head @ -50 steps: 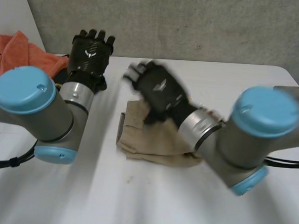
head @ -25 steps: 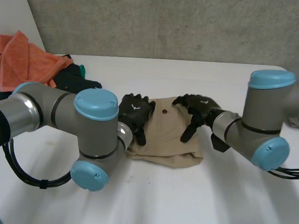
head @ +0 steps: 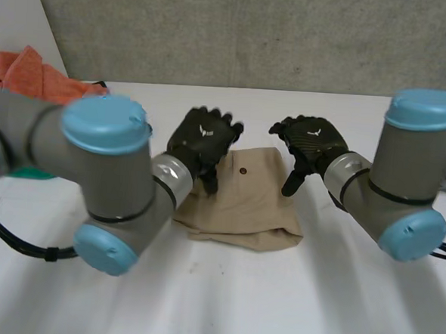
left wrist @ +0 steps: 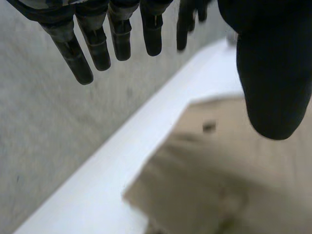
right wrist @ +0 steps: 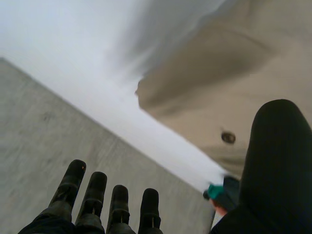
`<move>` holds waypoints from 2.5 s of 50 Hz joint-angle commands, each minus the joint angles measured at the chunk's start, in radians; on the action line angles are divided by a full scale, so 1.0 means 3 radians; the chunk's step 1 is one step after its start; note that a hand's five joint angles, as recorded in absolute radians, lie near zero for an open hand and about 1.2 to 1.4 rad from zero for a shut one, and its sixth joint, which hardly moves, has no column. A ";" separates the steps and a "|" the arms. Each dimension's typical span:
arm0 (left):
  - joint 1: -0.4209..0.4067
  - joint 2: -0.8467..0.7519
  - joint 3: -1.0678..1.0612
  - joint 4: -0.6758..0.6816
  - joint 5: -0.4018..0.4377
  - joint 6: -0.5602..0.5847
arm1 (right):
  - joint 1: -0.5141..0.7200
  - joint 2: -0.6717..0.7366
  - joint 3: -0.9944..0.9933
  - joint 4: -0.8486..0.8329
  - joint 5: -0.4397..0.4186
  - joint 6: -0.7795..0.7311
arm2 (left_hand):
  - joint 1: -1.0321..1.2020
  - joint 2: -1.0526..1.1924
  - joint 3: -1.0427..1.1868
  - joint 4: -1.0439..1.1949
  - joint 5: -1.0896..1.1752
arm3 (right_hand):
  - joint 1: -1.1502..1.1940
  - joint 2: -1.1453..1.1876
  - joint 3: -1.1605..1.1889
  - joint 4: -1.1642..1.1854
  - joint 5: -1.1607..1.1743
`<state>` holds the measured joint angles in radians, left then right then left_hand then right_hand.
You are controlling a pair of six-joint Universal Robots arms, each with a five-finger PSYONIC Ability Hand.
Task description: Fold the laundry.
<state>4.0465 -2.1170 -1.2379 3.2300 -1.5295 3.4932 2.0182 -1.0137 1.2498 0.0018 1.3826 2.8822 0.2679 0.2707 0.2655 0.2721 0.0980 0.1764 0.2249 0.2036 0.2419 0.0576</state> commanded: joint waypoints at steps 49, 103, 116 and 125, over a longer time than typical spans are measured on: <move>0.0507 0.0936 -0.0517 0.0033 0.1575 -0.0809 | 0.0166 0.0557 0.0083 -0.1335 0.0162 -0.0552 | 0.0093 0.0083 0.0101 0.0079 0.0077 | 0.4066 0.3905 0.3976 0.3848 0.3880; 0.0619 0.0946 -0.0593 0.0033 0.1422 -0.0809 | -0.3296 0.1753 -0.0970 -0.3013 -0.2589 0.0987 | 0.0073 0.0064 0.0081 0.0059 0.0058 | 0.4066 0.3905 0.3976 0.3848 0.3880; 0.0604 0.0926 -0.0604 0.0038 0.1422 -0.0804 | -0.3286 0.1845 -0.0878 -0.2992 -0.2487 0.0951 | 0.0063 0.0054 0.0071 0.0049 0.0048 | 0.1554 0.1393 0.1464 0.1336 0.1369; 0.0604 0.0936 -0.0593 0.0038 0.1422 -0.0804 | -0.3306 0.1070 -0.0322 -0.2753 -0.1930 0.0962 | 0.0054 0.0044 0.0062 0.0039 0.0038 | -0.0006 -0.0168 -0.0097 -0.0225 -0.0192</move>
<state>4.2276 -1.8386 -1.4180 3.2413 -1.1030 3.2521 1.0332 -0.5188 1.0315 -0.8908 0.6944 3.1672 0.2679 0.2708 0.2655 0.2722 0.0979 0.2018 0.2231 0.2184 0.2390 0.0808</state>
